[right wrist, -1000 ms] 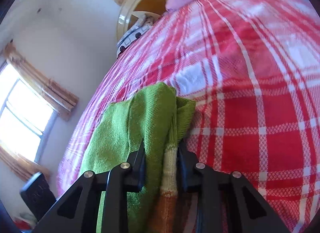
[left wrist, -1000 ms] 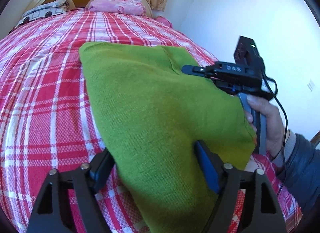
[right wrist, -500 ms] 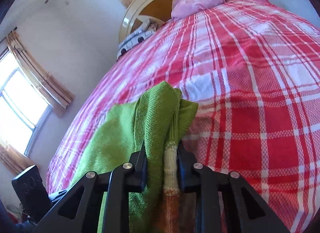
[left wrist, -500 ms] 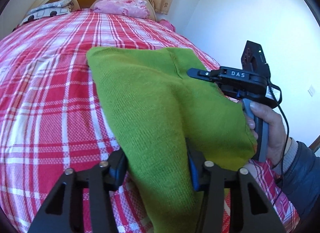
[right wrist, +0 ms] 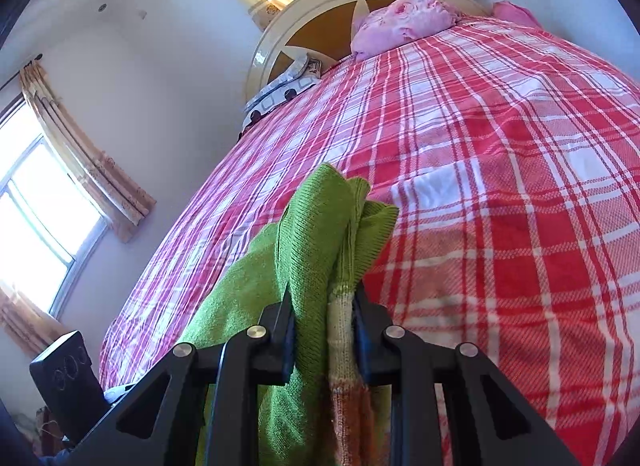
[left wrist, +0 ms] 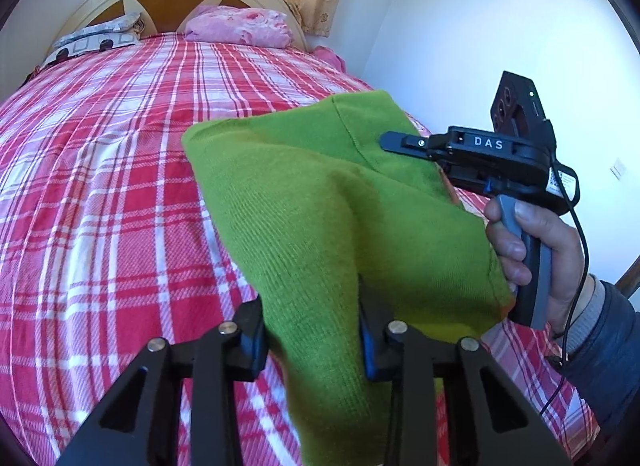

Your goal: Fold small clothes

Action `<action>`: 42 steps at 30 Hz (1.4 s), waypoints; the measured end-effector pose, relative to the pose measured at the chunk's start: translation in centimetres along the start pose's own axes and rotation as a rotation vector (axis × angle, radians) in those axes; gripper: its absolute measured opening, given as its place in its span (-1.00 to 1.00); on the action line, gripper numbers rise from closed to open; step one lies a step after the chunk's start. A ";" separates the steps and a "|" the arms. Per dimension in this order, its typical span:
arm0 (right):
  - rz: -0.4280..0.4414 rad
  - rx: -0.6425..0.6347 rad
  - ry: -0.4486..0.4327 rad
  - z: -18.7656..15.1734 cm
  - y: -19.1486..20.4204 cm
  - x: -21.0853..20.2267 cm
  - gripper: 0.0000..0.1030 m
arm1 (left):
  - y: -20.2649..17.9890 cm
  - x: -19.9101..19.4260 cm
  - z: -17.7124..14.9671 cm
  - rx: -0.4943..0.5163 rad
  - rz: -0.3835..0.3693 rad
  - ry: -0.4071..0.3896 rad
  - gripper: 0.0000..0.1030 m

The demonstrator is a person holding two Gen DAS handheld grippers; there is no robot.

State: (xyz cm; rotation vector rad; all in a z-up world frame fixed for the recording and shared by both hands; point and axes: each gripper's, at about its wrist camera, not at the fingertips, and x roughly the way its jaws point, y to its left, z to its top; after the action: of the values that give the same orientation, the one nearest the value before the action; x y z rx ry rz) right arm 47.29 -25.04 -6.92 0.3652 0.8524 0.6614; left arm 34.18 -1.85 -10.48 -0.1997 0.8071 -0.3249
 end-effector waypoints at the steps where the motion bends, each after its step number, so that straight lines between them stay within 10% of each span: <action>1: 0.002 0.000 0.002 -0.2 0.3 -0.1 -0.54 | 0.1 -0.2 -0.1 -0.002 -0.001 0.000 -0.30; 42: 0.233 -0.125 0.080 -8.2 19.5 4.1 -0.54 | 8.2 -16.3 -8.9 -0.137 0.179 -0.157 -0.31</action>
State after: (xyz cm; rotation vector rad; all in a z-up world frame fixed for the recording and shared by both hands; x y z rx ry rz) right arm 35.29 -7.46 -3.70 0.3298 0.8472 0.9465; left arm 18.83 11.17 -7.97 -0.2756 0.6863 -0.0836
